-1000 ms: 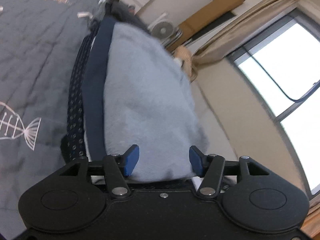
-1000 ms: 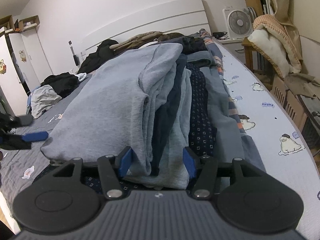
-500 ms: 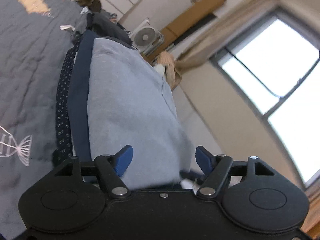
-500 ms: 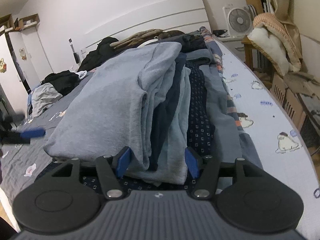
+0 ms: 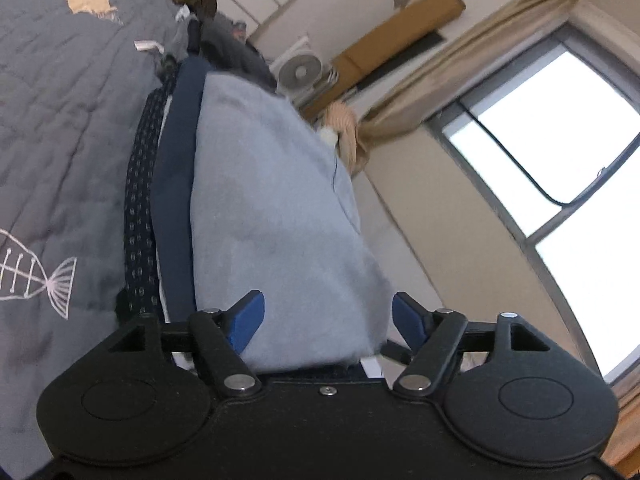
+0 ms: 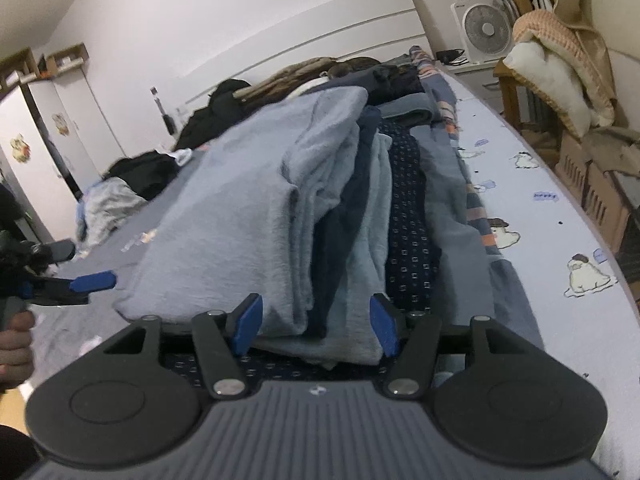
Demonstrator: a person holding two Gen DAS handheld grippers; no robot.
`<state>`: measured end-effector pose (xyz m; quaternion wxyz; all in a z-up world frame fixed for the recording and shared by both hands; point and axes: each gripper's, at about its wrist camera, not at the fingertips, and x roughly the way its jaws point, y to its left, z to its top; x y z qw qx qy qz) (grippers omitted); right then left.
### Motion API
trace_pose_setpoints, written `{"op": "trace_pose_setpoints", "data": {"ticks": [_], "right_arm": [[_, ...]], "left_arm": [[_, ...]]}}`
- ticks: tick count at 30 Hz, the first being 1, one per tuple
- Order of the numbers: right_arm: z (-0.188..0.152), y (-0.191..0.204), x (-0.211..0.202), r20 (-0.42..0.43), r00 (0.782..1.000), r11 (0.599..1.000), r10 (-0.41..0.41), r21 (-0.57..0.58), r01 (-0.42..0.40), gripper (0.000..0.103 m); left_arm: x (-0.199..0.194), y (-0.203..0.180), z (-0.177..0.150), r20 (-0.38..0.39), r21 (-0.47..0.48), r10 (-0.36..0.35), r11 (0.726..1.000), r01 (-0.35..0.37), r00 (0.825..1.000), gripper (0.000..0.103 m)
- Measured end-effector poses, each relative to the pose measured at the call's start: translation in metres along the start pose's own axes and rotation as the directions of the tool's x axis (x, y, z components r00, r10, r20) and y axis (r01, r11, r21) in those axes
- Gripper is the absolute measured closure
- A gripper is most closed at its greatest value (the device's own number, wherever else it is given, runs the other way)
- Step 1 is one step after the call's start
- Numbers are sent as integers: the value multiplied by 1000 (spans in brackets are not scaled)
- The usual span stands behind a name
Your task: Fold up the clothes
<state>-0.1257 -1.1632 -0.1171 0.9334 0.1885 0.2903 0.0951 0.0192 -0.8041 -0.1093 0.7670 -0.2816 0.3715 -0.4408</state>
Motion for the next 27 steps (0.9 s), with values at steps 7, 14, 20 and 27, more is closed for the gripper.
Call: {"op": "trace_pose_setpoints", "data": {"ticks": [7, 14, 20, 27], "right_arm": [[10, 14, -28, 79, 982, 984, 171, 31, -174, 45], [49, 14, -6, 48, 910, 901, 411, 130, -414, 44], [82, 18, 30, -17, 919, 917, 395, 79, -392, 44], [72, 3, 46, -14, 927, 922, 374, 115, -370, 43]], "left_arm": [[5, -8, 0, -9, 30, 59, 998, -59, 998, 30], [7, -9, 16, 27, -6, -38, 999, 39, 999, 30], [22, 2, 56, -8, 22, -9, 1000, 9, 1000, 30], [59, 7, 118, -42, 91, 59, 994, -55, 997, 30]]}}
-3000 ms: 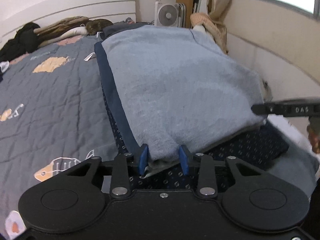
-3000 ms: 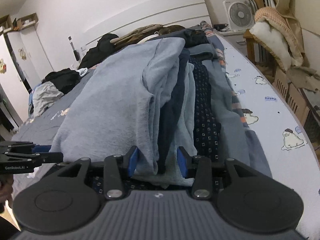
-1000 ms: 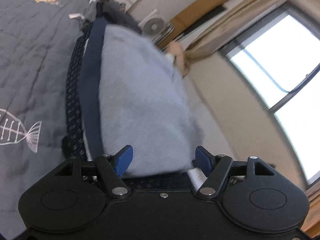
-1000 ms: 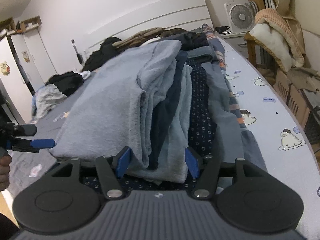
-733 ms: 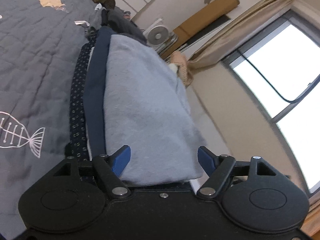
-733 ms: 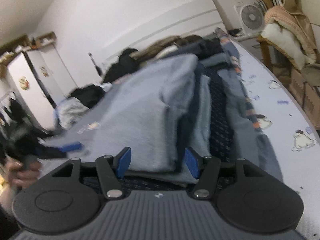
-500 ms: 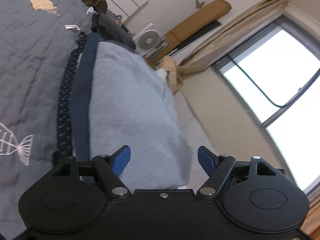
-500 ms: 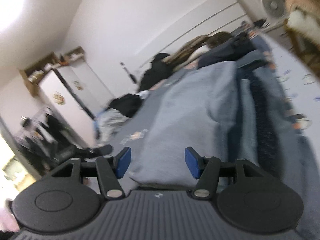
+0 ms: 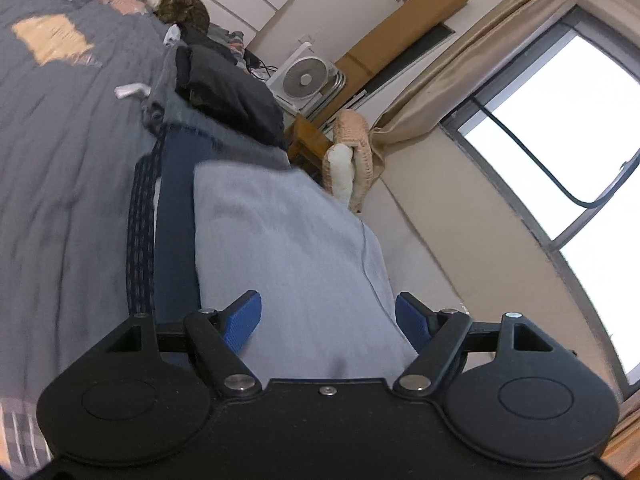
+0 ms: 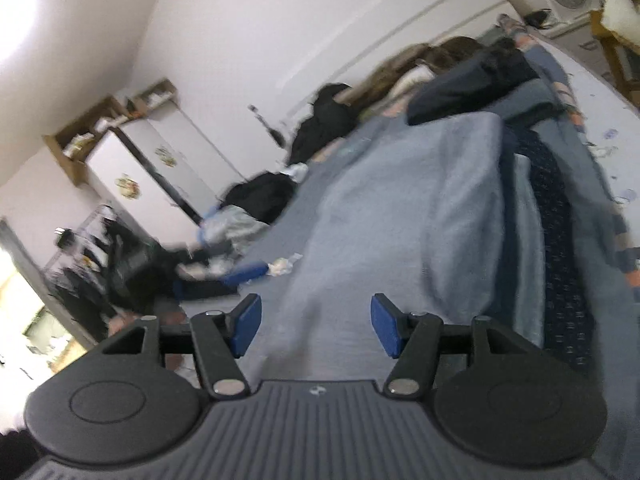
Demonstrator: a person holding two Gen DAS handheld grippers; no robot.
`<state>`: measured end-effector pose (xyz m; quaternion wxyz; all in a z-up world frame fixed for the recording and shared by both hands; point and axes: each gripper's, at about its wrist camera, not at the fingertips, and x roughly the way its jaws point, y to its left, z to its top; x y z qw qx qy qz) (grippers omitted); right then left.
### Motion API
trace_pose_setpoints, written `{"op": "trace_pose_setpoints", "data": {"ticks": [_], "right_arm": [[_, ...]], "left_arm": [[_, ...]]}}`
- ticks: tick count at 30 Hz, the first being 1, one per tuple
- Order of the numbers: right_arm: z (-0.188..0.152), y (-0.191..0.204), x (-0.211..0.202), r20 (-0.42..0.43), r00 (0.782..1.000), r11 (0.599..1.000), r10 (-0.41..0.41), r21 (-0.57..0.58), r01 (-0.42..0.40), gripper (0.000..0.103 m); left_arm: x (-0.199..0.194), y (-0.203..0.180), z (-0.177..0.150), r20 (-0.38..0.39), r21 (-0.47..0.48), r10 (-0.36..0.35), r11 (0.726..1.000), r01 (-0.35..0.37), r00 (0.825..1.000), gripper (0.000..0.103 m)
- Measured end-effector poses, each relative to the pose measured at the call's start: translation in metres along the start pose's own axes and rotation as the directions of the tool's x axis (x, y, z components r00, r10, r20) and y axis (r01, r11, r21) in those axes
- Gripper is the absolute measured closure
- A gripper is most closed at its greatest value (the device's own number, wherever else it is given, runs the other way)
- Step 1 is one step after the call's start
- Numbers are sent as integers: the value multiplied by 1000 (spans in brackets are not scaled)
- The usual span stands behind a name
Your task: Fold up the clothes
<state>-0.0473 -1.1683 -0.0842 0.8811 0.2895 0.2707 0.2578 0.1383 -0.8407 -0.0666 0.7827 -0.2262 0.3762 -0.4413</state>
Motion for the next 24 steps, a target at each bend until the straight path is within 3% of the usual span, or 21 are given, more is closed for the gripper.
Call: {"op": "trace_pose_setpoints", "data": {"ticks": [5, 11, 15, 18, 22, 24], "right_arm": [[1, -7, 1, 17, 999, 999, 27, 16, -27, 43], [0, -17, 5, 9, 998, 998, 56, 17, -56, 42], [-1, -21, 3, 14, 997, 997, 77, 21, -77, 43], [-1, -22, 2, 20, 996, 996, 83, 26, -84, 43], [-1, -23, 2, 21, 996, 996, 87, 25, -87, 42], [-1, -24, 1, 20, 996, 995, 89, 33, -89, 42]], "left_arm": [[46, -1, 33, -65, 14, -45, 999, 46, 997, 30], [99, 23, 38, -192, -8, -43, 999, 43, 980, 30], [105, 47, 54, -116, -94, -82, 993, 71, 990, 31], [107, 55, 72, -21, -111, -18, 994, 15, 1000, 31], [112, 57, 85, -7, -163, -1, 987, 0, 1000, 31], [103, 40, 85, 10, -131, -29, 991, 30, 1000, 31]]}}
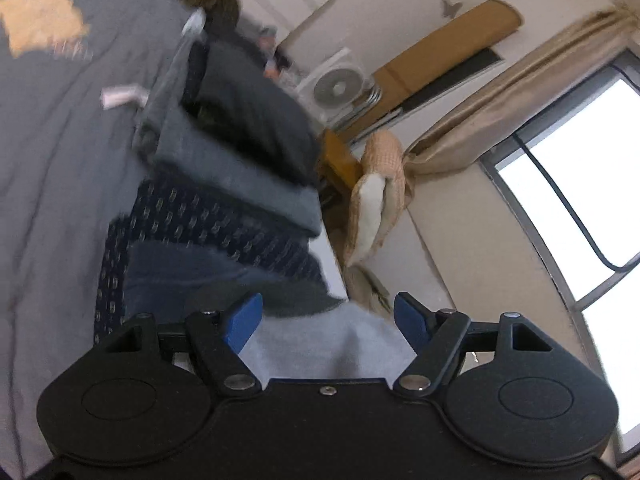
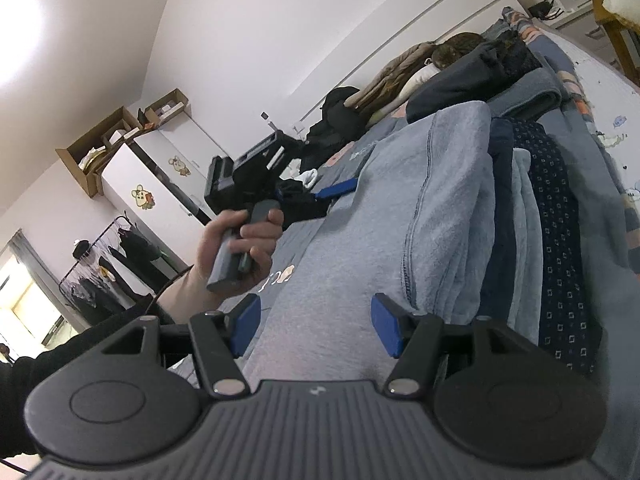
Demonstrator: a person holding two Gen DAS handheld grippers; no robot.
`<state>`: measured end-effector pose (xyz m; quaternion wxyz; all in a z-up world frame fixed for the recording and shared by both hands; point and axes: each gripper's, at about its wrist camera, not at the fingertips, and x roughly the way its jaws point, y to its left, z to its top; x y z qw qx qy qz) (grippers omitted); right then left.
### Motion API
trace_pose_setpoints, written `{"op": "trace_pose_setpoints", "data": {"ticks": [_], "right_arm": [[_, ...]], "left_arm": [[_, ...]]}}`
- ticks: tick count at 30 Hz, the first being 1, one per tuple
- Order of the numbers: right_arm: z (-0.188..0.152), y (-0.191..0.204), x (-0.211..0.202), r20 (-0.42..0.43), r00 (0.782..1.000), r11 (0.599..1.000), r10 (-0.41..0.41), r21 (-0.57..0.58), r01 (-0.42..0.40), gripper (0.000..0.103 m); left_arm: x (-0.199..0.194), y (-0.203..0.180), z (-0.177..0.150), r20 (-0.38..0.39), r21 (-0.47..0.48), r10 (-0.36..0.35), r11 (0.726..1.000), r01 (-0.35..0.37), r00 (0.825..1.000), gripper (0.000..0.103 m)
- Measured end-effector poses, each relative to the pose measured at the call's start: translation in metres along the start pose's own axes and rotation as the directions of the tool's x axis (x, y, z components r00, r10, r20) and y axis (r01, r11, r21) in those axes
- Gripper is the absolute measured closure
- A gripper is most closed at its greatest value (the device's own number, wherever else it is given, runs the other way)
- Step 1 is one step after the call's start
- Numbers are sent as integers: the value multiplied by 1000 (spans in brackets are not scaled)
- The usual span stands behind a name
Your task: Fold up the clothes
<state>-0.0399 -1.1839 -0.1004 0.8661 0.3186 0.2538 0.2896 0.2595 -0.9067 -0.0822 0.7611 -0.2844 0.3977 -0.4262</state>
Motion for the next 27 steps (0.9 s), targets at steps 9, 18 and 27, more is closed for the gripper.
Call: {"op": "trace_pose_setpoints", "data": {"ticks": [9, 18, 27], "right_arm": [[2, 5, -2, -22, 1000, 1000, -15, -16, 15, 42], [12, 4, -32, -1, 998, 998, -55, -40, 55, 41], [17, -7, -41, 38, 997, 997, -70, -9, 71, 38]], "left_arm": [[34, -89, -67, -266, 201, -116, 964, 173, 957, 23], [98, -86, -79, -332, 207, -8, 975, 82, 943, 24], [106, -105, -32, -166, 267, 198, 952, -150, 966, 24]]}}
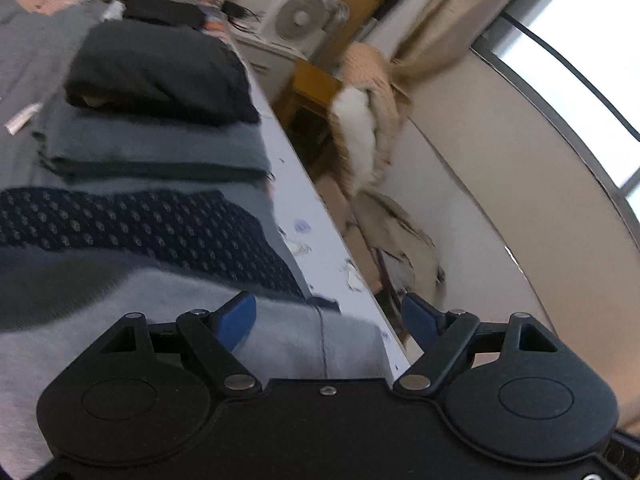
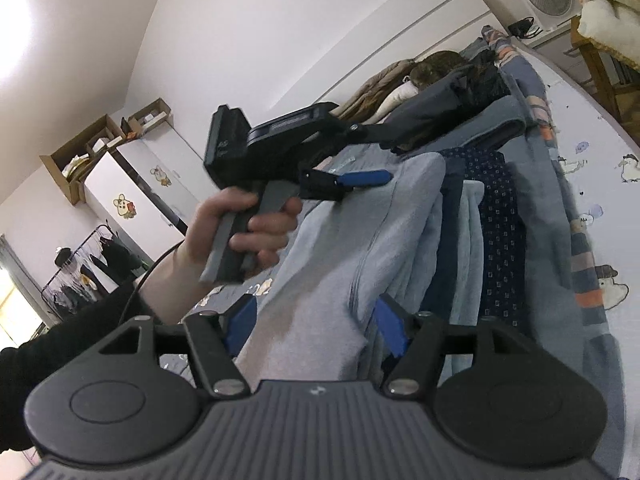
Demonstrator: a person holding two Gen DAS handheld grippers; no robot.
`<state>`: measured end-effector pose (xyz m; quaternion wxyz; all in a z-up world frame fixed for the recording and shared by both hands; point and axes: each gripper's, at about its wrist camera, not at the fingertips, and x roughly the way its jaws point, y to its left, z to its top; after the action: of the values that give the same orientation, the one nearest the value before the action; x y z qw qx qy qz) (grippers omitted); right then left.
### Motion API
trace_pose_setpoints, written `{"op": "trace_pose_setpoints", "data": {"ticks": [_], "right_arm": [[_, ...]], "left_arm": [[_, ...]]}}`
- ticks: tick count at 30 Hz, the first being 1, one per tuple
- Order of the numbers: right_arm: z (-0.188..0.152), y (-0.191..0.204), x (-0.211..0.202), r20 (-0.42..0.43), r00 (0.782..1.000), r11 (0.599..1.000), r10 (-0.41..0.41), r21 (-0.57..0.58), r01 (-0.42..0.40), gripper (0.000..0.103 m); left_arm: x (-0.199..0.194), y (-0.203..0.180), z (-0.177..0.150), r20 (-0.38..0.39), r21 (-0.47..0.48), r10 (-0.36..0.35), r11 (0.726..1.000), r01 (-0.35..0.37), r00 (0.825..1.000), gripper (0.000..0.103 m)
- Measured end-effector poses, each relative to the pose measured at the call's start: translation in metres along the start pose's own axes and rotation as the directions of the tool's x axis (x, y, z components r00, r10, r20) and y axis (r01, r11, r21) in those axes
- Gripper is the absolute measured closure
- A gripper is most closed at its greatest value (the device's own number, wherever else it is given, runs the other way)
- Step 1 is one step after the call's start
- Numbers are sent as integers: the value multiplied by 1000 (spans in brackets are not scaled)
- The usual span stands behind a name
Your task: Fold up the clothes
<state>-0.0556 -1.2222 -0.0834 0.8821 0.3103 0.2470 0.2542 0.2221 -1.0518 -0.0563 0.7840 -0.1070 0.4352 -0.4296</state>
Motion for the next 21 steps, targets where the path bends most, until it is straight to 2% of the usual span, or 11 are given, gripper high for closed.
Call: {"op": "trace_pose_setpoints", "data": {"ticks": [3, 6, 9, 11, 13, 15, 18, 21], "right_arm": [[2, -1, -2, 13, 1000, 1000, 7, 6, -7, 38], [3, -1, -4, 31, 999, 1000, 14, 13, -14, 37], [5, 0, -4, 45, 999, 1000, 17, 12, -18, 37], [6, 1, -4, 51, 999, 1000, 18, 14, -19, 37], [6, 4, -3, 57, 998, 1000, 15, 8, -16, 36], [6, 9, 0, 65, 998, 1000, 2, -11, -1, 35], [4, 17, 9, 59, 997, 998, -54, -20, 55, 33], [-4, 31, 19, 43, 995, 994, -85, -60, 87, 33]], "left_arm": [[-18, -13, -5, 26, 47, 12, 999, -13, 1000, 24], [-46, -23, -36, 49, 106, 86, 990, -90, 995, 24], [-77, -27, -73, 98, 122, 178, 974, -189, 979, 24], [-92, -30, -100, 138, 134, 295, 940, -313, 945, 24], [-108, -35, -128, 172, 154, 401, 891, -426, 900, 24], [-116, -39, -152, 185, 167, 479, 845, -507, 858, 24], [-114, -41, -178, 168, 188, 550, 797, -574, 818, 23], [-116, -47, -199, 188, 199, 580, 768, -609, 793, 23]]}}
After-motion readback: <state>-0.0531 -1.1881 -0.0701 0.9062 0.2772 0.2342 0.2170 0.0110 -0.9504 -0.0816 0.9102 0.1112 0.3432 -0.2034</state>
